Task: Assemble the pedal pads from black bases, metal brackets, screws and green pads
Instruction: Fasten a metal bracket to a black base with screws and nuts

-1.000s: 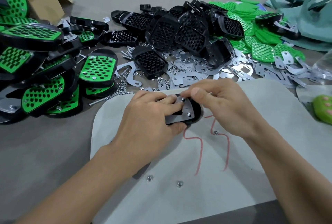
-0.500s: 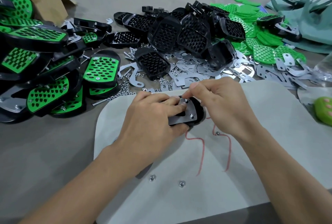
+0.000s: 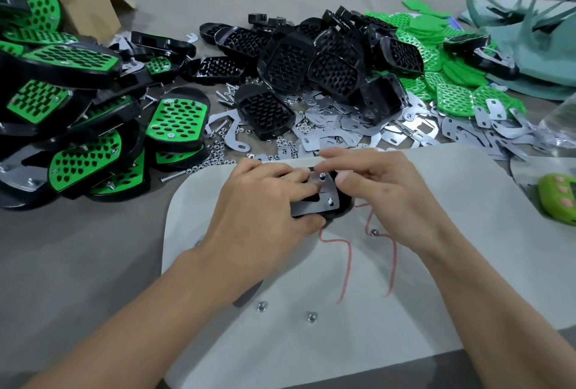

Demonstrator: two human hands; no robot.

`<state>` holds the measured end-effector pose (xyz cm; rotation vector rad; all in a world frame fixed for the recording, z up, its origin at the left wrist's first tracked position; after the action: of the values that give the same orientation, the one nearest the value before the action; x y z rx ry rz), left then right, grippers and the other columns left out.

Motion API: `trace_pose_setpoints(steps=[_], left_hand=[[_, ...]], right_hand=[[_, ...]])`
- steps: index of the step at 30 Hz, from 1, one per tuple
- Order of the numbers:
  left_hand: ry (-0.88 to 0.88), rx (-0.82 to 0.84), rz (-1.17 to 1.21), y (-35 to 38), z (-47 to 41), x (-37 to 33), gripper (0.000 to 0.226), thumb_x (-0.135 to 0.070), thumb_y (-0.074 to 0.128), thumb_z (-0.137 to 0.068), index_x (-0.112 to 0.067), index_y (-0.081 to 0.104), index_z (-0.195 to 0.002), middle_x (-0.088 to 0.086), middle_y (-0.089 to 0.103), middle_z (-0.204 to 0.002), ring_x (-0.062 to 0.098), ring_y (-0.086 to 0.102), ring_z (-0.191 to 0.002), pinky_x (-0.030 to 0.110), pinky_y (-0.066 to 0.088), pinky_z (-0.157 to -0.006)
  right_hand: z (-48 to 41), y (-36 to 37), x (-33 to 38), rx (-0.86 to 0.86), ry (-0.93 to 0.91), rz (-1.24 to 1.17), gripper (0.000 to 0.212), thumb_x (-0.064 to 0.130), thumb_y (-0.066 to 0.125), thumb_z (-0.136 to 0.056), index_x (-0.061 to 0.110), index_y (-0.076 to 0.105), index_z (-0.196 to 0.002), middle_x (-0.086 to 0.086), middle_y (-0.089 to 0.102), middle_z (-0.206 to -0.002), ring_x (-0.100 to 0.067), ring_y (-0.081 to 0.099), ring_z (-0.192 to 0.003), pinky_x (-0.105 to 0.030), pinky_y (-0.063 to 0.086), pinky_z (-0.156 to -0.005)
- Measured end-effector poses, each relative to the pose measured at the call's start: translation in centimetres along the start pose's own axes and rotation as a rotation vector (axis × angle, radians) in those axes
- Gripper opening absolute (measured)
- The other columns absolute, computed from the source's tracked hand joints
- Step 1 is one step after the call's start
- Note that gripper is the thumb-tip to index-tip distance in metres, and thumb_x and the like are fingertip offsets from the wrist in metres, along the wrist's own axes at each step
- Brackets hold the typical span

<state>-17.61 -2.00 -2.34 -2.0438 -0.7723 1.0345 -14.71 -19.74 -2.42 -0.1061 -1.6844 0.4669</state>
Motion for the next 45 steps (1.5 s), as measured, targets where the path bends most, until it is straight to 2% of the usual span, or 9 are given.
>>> trace_pose_setpoints(steps=[4, 9, 14, 20, 26, 30, 35, 41, 45], left_hand=[[-0.036, -0.024, 0.033, 0.0, -0.1, -0.1, 0.039, -0.043, 0.079, -0.061, -0.023, 0.083, -0.093, -0.008, 0.079, -0.097, 0.002, 0.054, -0.096, 0.029, 0.033, -0.085], [-0.004, -0.006, -0.014, 0.0, 0.0, 0.0, 0.034, -0.043, 0.077, -0.063, -0.024, 0.082, -0.091, -0.009, 0.078, -0.095, 0.009, 0.062, -0.094, 0.035, 0.034, -0.084], [-0.042, -0.019, 0.03, 0.0, 0.0, -0.1, 0.039, -0.043, 0.079, -0.061, -0.024, 0.083, -0.094, -0.008, 0.079, -0.1, 0.004, 0.056, -0.098, 0.032, 0.033, -0.085], [-0.005, -0.026, 0.014, -0.1, 0.0, 0.0, 0.036, -0.043, 0.078, -0.063, -0.024, 0.082, -0.093, -0.01, 0.078, -0.096, 0.005, 0.057, -0.094, 0.035, 0.033, -0.083], [-0.037, -0.003, 0.031, -0.2, 0.1, 0.0, 0.036, -0.047, 0.076, -0.065, -0.028, 0.082, -0.096, -0.012, 0.078, -0.102, 0.0, 0.056, -0.099, 0.035, 0.03, -0.084], [-0.075, 0.004, 0.058, -0.2, 0.1, -0.1, 0.038, -0.047, 0.077, -0.064, -0.03, 0.082, -0.098, -0.011, 0.077, -0.109, -0.002, 0.051, -0.106, 0.028, 0.027, -0.082], [-0.041, 0.009, 0.015, -0.2, 0.1, 0.0, 0.038, -0.045, 0.076, -0.066, -0.026, 0.082, -0.098, -0.008, 0.078, -0.105, 0.001, 0.053, -0.099, 0.035, 0.029, -0.082], [-0.102, 0.01, 0.048, -0.1, 0.2, 0.0, 0.041, -0.049, 0.074, -0.067, -0.031, 0.082, -0.103, -0.01, 0.075, -0.116, -0.004, 0.048, -0.11, 0.026, 0.025, -0.084], [-0.063, 0.016, 0.014, -0.2, 0.1, -0.1, 0.038, -0.048, 0.075, -0.067, -0.029, 0.082, -0.099, -0.011, 0.077, -0.109, -0.002, 0.053, -0.101, 0.032, 0.028, -0.082]], right_hand=[[0.0, -1.0, -0.5, -0.151, 0.039, -0.008, 0.029, 0.036, 0.063, -0.081, 0.013, 0.077, -0.072, -0.006, 0.077, -0.092, -0.019, 0.07, -0.085, -0.047, 0.051, -0.076], [0.3, 0.0, -0.2, 0.057, 0.037, -0.018, 0.029, 0.025, 0.062, -0.083, 0.028, 0.08, -0.106, 0.016, 0.07, -0.124, -0.006, 0.068, -0.107, -0.043, 0.055, -0.092], [0.2, -0.6, -0.2, -0.109, 0.038, -0.086, 0.022, 0.027, 0.062, -0.083, 0.015, 0.081, -0.085, 0.023, 0.075, -0.088, 0.006, 0.062, -0.066, -0.025, 0.042, -0.071], [-0.1, 0.6, -0.1, -0.011, 0.022, 0.003, 0.026, 0.026, 0.06, -0.082, 0.038, 0.078, -0.097, -0.009, 0.076, -0.099, -0.035, 0.066, -0.103, -0.062, 0.051, -0.091], [-0.4, 0.8, -0.1, -0.171, 0.027, 0.104, 0.019, 0.031, 0.062, -0.077, 0.034, 0.079, -0.085, 0.009, 0.076, -0.077, -0.008, 0.068, -0.071, -0.033, 0.054, -0.068], [0.7, -1.0, -0.9, -0.214, 0.058, -0.09, 0.018, 0.02, 0.064, -0.072, 0.005, 0.072, -0.065, -0.03, 0.066, -0.078, -0.012, 0.043, -0.048, -0.027, 0.035, -0.052], [0.7, 0.1, -0.5, 0.028, 0.03, -0.039, 0.038, 0.021, 0.063, -0.076, 0.034, 0.078, -0.108, 0.014, 0.067, -0.13, -0.001, 0.065, -0.09, -0.017, 0.048, -0.074], [1.2, -0.8, -1.0, -0.129, 0.083, -0.146, 0.015, 0.024, 0.064, -0.076, 0.019, 0.074, -0.066, 0.024, 0.074, -0.088, -0.006, 0.07, -0.086, -0.023, 0.042, -0.066], [1.0, 0.1, -0.8, 0.059, 0.032, -0.013, 0.037, 0.025, 0.064, -0.076, 0.033, 0.078, -0.11, 0.021, 0.062, -0.136, 0.008, 0.059, -0.107, -0.026, 0.047, -0.089]])
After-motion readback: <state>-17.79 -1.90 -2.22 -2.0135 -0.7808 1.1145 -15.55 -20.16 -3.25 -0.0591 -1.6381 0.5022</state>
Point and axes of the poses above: each hand's wrist, its own z-axis away from the middle knuckle, its own y-axis out of the palm, x = y × z, the point moved 3 cm from there along -z, towards the middle knuckle
